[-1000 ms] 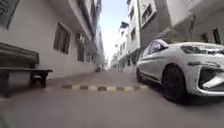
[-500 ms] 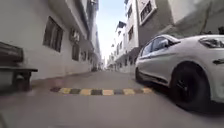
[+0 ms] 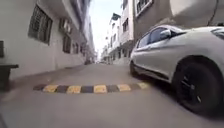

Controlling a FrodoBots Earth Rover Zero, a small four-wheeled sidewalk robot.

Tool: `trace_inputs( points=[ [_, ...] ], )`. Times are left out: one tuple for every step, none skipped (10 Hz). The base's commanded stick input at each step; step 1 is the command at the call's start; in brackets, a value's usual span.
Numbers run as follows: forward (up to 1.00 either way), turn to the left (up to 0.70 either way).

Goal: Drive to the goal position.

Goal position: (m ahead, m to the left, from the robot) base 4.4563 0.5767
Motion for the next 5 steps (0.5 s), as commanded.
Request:
trace_inputs(
  points=[
    [1.00, 0.08],
    [1.00, 0.14],
    [1.00, 0.21],
    [1.00, 0.28],
    [1.00, 0.35]
  ],
)
